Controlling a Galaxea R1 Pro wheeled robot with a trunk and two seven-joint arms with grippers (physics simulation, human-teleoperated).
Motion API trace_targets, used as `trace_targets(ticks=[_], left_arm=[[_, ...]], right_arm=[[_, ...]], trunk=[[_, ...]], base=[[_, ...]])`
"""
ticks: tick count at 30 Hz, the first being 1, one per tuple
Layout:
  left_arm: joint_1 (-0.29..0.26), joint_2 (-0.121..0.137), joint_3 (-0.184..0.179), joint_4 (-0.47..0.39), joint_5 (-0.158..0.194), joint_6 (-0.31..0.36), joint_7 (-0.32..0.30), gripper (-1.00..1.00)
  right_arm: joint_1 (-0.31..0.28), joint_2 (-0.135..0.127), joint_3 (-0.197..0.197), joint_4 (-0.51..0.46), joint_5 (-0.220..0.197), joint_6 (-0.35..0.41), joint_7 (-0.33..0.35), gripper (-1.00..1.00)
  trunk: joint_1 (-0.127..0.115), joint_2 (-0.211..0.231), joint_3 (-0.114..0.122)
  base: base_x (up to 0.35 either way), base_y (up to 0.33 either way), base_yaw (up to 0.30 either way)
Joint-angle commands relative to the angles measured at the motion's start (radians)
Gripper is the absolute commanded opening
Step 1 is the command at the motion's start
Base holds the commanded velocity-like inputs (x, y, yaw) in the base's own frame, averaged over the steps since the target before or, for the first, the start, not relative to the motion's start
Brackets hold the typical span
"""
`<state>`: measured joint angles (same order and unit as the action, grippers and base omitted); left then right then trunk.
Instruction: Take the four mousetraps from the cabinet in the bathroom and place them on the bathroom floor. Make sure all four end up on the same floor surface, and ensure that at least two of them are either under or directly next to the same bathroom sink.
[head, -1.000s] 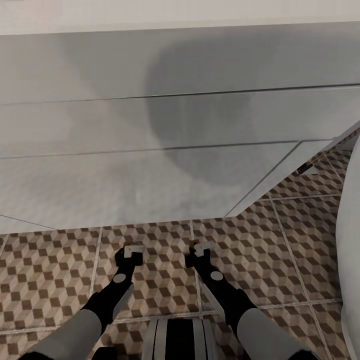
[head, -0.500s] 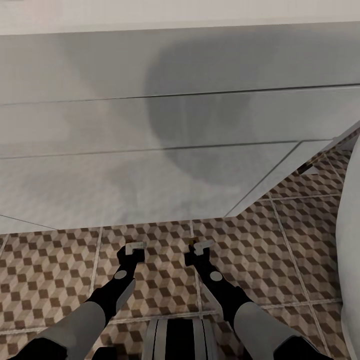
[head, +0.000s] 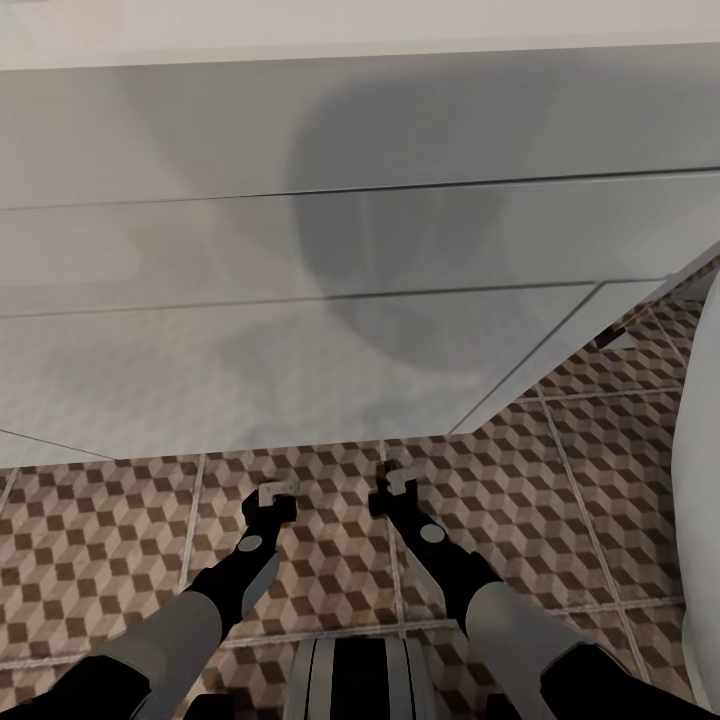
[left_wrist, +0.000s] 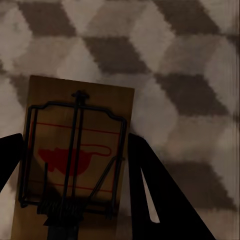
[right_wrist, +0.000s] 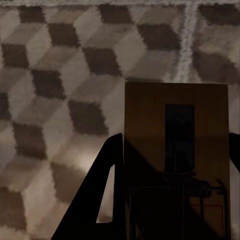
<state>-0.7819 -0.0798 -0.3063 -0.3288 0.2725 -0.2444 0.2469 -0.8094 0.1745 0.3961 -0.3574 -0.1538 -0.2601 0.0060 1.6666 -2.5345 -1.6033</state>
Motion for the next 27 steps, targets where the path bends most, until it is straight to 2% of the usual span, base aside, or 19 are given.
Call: trace_targets(ticks=[1, 11, 19, 27], left_arm=[[-0.005, -0.004, 0.001, 0.005, -0.003, -0.001, -0.002, -1.0], [-0.012, -0.005, 0.001, 0.008, -0.004, -0.02, -0.001, -1.0], [-0.013, -0.005, 0.002, 0.008, -0.003, -0.024, -0.001, -1.0], [-0.012, -0.005, 0.003, 0.008, -0.004, -0.027, -0.001, -1.0]], right_arm=[[-0.003, 0.0, 0.0, 0.001, -0.002, -0.001, 0.003, -1.0], [-0.008, 0.0, 0.0, 0.002, -0.003, -0.007, 0.003, -1.0], [-0.008, 0.0, -0.001, -0.001, -0.003, -0.01, 0.003, -1.0], [-0.008, 0.0, -0.002, -0.004, -0.003, -0.011, 0.003, -1.0]], trunk=[[0.0, 0.0, 0.0], [0.0, 0.0, 0.0], [0.0, 0.0, 0.0], [0.0, 0.0, 0.0]], base=[[0.0, 0.0, 0.0], [0.012, 0.0, 0.0], [0.211, 0.0, 0.0], [0.052, 0.0, 0.0]])
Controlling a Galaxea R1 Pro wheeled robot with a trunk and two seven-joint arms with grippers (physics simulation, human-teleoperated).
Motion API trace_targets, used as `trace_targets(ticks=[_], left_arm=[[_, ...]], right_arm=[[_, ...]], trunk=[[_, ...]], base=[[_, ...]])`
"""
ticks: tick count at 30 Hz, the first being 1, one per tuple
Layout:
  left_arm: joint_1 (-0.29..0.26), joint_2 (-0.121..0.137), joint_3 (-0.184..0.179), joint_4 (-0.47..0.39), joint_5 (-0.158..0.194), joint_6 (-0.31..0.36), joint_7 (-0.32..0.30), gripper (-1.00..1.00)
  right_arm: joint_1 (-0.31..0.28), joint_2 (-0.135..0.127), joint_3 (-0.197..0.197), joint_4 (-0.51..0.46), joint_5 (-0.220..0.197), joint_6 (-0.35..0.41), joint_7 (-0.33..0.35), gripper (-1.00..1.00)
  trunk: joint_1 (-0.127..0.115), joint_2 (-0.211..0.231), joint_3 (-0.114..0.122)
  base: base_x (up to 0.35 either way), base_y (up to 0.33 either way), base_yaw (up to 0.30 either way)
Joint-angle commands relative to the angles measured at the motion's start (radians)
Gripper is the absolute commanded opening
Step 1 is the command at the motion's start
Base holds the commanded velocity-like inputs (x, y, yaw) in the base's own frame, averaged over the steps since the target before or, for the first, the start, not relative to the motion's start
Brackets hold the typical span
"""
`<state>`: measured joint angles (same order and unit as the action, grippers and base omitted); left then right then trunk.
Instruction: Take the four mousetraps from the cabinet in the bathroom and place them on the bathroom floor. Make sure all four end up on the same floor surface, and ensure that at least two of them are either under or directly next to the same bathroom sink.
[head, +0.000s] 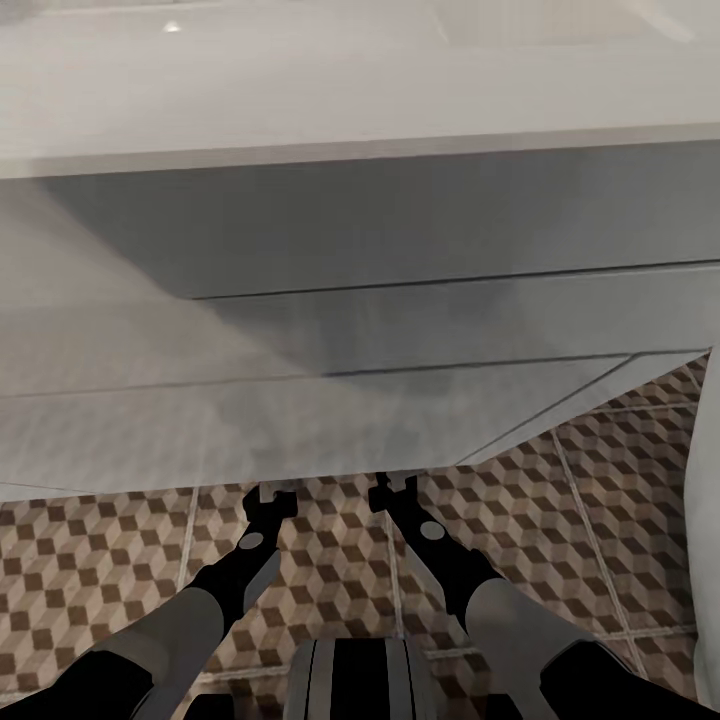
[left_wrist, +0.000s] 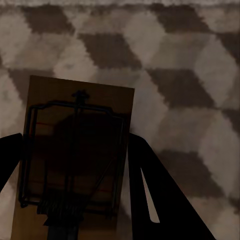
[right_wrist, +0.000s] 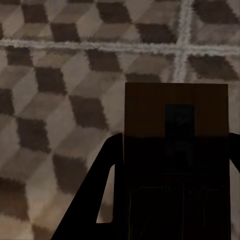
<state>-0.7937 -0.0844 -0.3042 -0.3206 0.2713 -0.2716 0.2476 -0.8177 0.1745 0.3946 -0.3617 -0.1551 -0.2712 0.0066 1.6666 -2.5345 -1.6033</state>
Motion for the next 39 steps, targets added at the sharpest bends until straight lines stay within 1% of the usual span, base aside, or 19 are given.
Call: trace_targets(ticks=[1, 12, 23, 39], left_arm=[[0.0, 0.0, 0.0, 0.0, -0.003, 0.001, -0.002, -1.0], [0.001, 0.0, 0.001, 0.0, -0.003, 0.0, -0.001, -1.0], [0.001, 0.0, 0.002, 0.0, -0.002, -0.001, -0.001, -1.0], [0.003, 0.0, 0.002, 0.0, -0.001, -0.001, -0.001, -1.0]], right_arm=[[0.0, 0.0, 0.0, 0.0, -0.001, 0.0, 0.003, -1.0], [0.0, 0.0, 0.0, -0.002, -0.002, -0.02, 0.003, -1.0], [0.0, 0.0, 0.0, -0.002, -0.003, -0.022, 0.003, -1.0], [0.0, 0.0, 0.0, -0.002, -0.003, -0.023, 0.003, -1.0]], trunk=[[0.0, 0.0, 0.0], [0.0, 0.0, 0.0], [0.0, 0.0, 0.0], [0.0, 0.0, 0.0]], base=[[0.013, 0.0, 0.0], [0.003, 0.0, 0.0], [0.001, 0.0, 0.0], [0.043, 0.0, 0.0]])
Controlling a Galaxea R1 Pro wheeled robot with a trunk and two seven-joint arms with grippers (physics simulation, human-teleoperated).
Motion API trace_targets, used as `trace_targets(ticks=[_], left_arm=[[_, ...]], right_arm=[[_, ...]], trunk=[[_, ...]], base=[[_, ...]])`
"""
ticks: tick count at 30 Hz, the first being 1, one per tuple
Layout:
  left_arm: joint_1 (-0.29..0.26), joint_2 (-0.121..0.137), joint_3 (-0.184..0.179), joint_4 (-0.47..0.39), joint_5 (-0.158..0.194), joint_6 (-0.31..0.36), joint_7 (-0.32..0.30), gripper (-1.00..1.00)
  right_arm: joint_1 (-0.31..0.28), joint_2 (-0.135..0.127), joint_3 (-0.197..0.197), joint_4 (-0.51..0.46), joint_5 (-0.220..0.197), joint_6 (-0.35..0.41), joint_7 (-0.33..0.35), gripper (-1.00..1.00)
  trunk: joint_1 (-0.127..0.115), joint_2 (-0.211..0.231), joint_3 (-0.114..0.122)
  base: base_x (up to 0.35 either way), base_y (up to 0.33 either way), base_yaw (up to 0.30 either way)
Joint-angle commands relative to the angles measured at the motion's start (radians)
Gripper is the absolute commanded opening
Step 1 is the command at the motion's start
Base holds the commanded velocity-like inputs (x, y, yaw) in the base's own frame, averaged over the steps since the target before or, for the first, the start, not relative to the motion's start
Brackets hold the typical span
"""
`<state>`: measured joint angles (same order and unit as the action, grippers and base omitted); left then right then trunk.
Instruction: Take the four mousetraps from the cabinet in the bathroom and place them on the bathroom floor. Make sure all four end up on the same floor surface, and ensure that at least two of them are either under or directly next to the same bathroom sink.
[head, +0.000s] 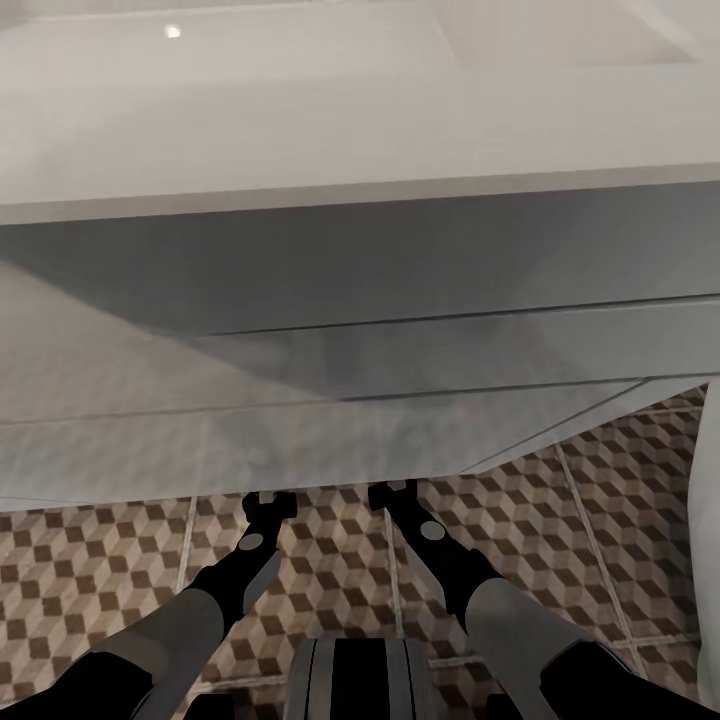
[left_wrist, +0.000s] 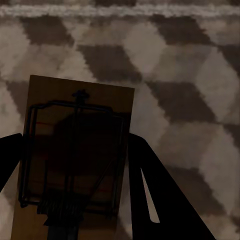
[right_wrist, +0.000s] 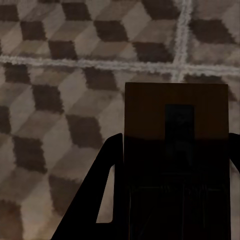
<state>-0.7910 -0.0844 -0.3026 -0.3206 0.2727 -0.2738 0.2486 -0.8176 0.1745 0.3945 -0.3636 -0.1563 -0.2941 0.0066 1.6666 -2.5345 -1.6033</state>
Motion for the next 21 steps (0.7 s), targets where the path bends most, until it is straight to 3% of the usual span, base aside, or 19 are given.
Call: trace_targets(ticks=[1, 21], left_arm=[[0.0, 0.0, 0.0, 0.0, -0.003, 0.001, -0.002, -1.0], [0.001, 0.0, 0.0, 0.0, -0.002, 0.0, -0.002, -1.0]], right_arm=[[0.0, 0.0, 0.0, 0.0, -0.001, 0.0, 0.003, -1.0], [0.0, 0.0, 0.0, 0.0, -0.002, 0.0, 0.003, -1.0]], trunk=[[0.0, 0.0, 0.0], [0.0, 0.0, 0.0]], base=[[0.003, 0.0, 0.0], [-0.033, 0.0, 0.0]])
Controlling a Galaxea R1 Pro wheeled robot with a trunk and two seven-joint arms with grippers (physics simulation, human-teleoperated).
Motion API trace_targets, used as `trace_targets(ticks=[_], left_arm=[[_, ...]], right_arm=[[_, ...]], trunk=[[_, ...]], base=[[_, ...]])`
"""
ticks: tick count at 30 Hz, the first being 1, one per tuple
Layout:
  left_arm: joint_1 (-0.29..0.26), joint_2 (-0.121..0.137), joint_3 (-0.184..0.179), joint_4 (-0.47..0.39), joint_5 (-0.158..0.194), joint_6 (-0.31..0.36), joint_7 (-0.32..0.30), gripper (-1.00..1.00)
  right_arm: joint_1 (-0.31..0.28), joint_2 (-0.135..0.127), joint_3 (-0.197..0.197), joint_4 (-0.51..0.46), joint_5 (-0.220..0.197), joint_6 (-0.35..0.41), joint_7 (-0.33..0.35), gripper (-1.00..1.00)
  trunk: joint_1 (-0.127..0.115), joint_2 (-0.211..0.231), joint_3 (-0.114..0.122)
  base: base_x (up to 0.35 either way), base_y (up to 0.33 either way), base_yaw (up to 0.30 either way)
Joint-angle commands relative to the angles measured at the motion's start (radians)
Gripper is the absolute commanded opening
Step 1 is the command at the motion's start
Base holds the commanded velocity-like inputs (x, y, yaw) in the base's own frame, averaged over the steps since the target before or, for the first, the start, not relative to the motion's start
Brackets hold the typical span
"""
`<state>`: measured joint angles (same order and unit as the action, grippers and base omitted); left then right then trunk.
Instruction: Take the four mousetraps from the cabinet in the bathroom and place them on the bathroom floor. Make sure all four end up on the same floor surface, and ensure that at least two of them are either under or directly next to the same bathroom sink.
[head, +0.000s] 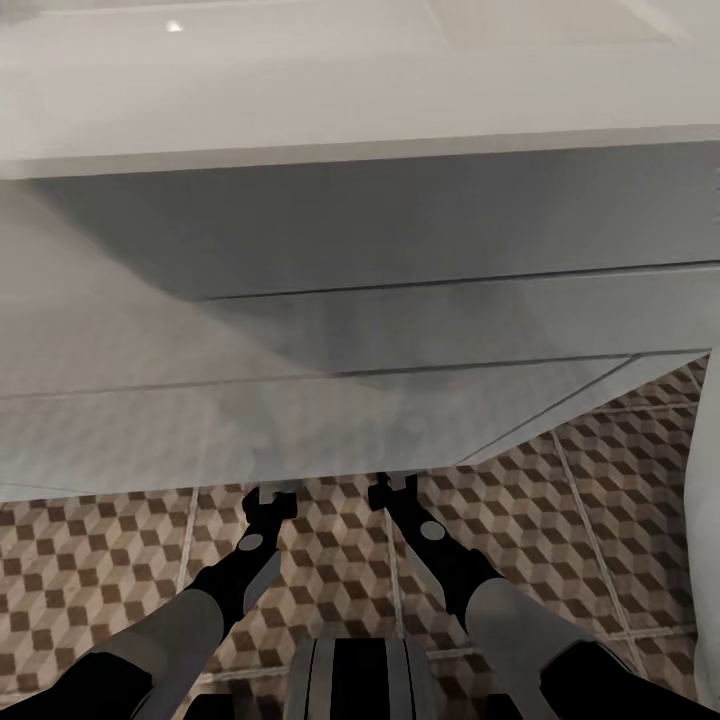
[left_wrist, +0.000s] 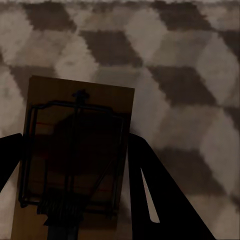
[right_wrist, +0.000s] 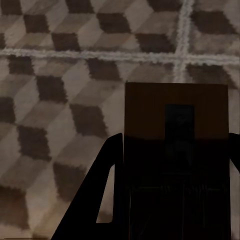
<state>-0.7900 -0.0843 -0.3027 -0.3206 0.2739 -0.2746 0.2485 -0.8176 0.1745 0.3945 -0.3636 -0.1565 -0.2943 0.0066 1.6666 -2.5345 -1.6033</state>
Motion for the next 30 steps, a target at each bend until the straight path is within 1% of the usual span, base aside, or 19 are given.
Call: trace_targets(ticks=[1, 10, 18, 30], left_arm=[[0.0, 0.0, 0.0, 0.0, -0.003, 0.001, -0.002, -1.0], [-0.002, 0.0, -0.002, 0.0, -0.007, 0.001, -0.002, -1.0], [-0.039, 0.001, -0.003, 0.002, -0.006, 0.001, -0.003, -1.0], [-0.05, -0.001, -0.002, 0.011, -0.001, 0.002, -0.003, -1.0]], right_arm=[[0.0, 0.0, 0.0, 0.0, -0.001, 0.0, 0.003, -1.0], [0.0, 0.0, 0.001, -0.002, -0.001, 0.0, 0.003, -1.0], [0.0, 0.0, 0.002, -0.004, -0.001, 0.0, 0.003, -1.0], [0.0, 0.0, 0.003, -0.004, -0.001, 0.001, 0.003, -1.0]], trunk=[[0.0, 0.0, 0.0], [0.0, 0.0, 0.0], [0.0, 0.0, 0.0], [0.0, 0.0, 0.0]], base=[[-0.039, 0.0, 0.0], [-0.012, 0.0, 0.0], [-0.001, 0.0, 0.0], [0.0, 0.0, 0.0]])
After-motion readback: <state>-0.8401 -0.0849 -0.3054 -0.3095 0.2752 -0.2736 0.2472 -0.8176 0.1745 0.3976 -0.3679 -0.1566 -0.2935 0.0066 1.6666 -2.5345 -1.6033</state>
